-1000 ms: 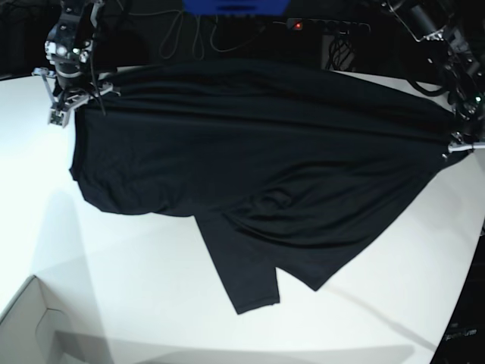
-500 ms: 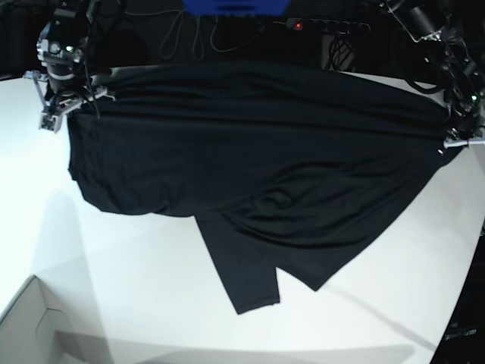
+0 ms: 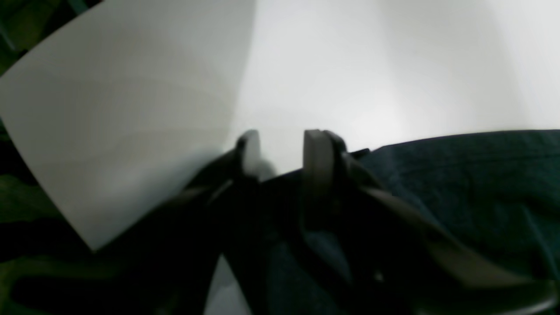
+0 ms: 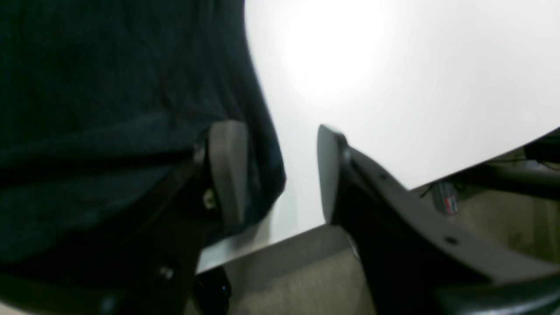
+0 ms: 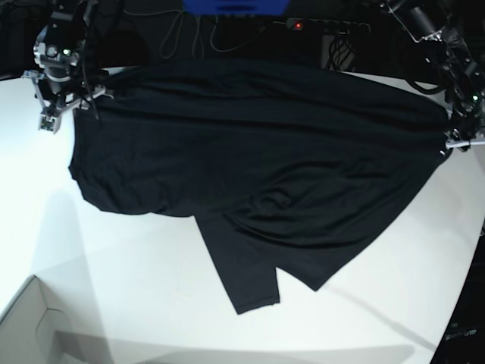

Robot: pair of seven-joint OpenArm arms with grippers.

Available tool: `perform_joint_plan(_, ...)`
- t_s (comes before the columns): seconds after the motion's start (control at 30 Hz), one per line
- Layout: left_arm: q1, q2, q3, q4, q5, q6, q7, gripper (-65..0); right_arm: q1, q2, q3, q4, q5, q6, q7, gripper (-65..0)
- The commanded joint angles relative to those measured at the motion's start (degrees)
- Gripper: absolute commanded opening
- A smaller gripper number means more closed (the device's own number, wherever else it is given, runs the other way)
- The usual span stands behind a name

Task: Layout the t-shirt on the table in an organized manner, then fold the t-shirt properly
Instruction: 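Lift the shirt with both grippers and stretch it taut between them, then lower the stretched shirt onto the table with both grippers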

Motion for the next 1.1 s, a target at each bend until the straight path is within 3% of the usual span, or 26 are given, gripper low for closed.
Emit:
perform_joint_plan(0.0, -0.5, -1.1, -0.3, 1.3, -0.1, 0.2, -1.2, -44.6, 0.0, 0.5, 0.3, 1.1, -0.3, -0.3, 0.9, -37.2)
perform_joint_plan(0.2, -1.3, -1.0, -0.3, 6.4, -0.1, 0.2, -1.2, -36.8, 0.2, 0.4, 2.7, 1.3, -0.3, -0.3, 1.2, -37.3)
perform_joint_plan(0.4, -5.0, -0.7, 0.7, 13.0, -0.1, 0.2, -1.2, -36.1, 3.2, 0.2, 7.4, 1.0, -0.3, -0.3, 1.2, -37.2)
perform_joint_plan(0.5, -9.3, -0.4, 4.8, 12.8, 0.0, 0.2, -1.2, -36.1, 3.6, 0.6, 7.7, 1.0, -0.3, -0.3, 1.4, -37.2)
perform_joint_plan(0.6, -13.6, -0.3, 13.9, 12.3, 0.5, 0.2, -1.2, -36.1, 3.6, 1.7, 7.0, 1.2, -0.2, -0.3, 1.5, -37.1)
perform_joint_plan(0.67, -17.5, -0.6, 23.0, 8.4, 1.7, 0.4, -1.6, -36.1, 3.6, 2.8, 5.4, 1.0, -0.2, -0.3, 1.5, -37.1)
perform_joint_plan(0.77, -26.7, -0.1, 38.1, -3.4, 9.9, 0.7, -1.9, -36.1, 3.3, 3.2, 3.7, 1.2, -0.2, -0.3, 1.5, -37.1)
perform_joint_plan(0.83, -32.7, 2.1, 44.8, -13.4, 14.3, 0.8, -2.2, -36.1, 3.2, 3.5, 3.5, 1.2, -0.2, -0.3, 1.4, -37.1)
perform_joint_plan(0.93, -39.7, 5.0, 45.9, -27.2, 17.1, 0.8, -7.9, -36.1, 3.1, 3.5, 3.5, 1.2, -0.2, -0.3, 1.1, -37.1)
perform_joint_plan(1.07, -48.1, 6.8, 46.2, -46.2, 19.3, 0.8, -19.9, -36.1, 3.0, 3.5, 3.8, 1.2, -0.2, -0.3, 1.0, -37.1)
